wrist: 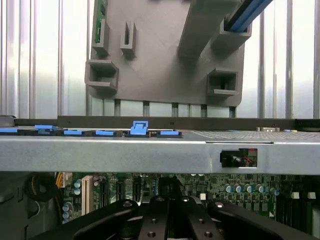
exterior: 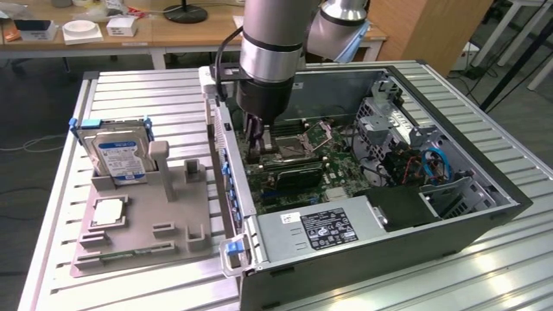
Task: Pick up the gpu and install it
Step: 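Press down on the gpu until it lock into place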
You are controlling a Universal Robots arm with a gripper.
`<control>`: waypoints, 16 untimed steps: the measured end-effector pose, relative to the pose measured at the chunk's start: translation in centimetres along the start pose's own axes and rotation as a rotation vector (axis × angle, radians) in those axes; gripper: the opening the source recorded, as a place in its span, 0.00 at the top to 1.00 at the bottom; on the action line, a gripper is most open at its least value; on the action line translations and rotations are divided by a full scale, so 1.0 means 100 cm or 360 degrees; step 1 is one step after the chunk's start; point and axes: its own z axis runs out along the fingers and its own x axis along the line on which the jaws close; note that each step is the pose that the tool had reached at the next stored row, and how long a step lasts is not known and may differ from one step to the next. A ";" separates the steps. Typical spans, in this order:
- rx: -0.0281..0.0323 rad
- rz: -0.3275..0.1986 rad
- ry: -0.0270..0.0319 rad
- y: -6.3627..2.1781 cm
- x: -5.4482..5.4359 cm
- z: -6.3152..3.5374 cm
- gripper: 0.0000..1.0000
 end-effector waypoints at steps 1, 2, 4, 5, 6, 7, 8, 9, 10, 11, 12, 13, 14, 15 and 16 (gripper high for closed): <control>-0.00164 0.0001 0.00003 0.0000 0.000 -0.0001 0.89; -0.00359 0.0001 0.00005 0.0000 0.000 -0.0003 0.89; -0.00831 0.0001 0.00028 0.0000 0.000 -0.0008 0.89; -0.01027 0.0001 0.00071 -0.0002 0.000 -0.0008 0.89; -0.01062 0.0001 0.00084 -0.0002 0.000 -0.0008 0.89; -0.01068 0.0001 0.00085 -0.0001 0.000 -0.0009 0.89; -0.01070 0.0002 0.00087 -0.0001 0.000 -0.0009 0.89; -0.01071 0.0002 0.00088 -0.0001 0.000 -0.0008 0.89; -0.01066 0.0001 0.00095 -0.0001 0.000 -0.0005 0.89; -0.01036 0.0000 0.00107 -0.0001 0.000 0.0001 0.89; -0.00982 -0.0002 0.00132 -0.0003 0.000 0.0008 0.89; -0.00907 -0.0006 0.00158 -0.0007 0.000 0.0014 0.89; -0.00833 -0.0009 0.00169 -0.0015 0.000 0.0019 0.89; -0.00819 -0.0010 0.00169 -0.0024 0.000 0.0019 0.89; -0.00816 -0.0010 0.00168 -0.0046 0.000 0.0018 0.89</control>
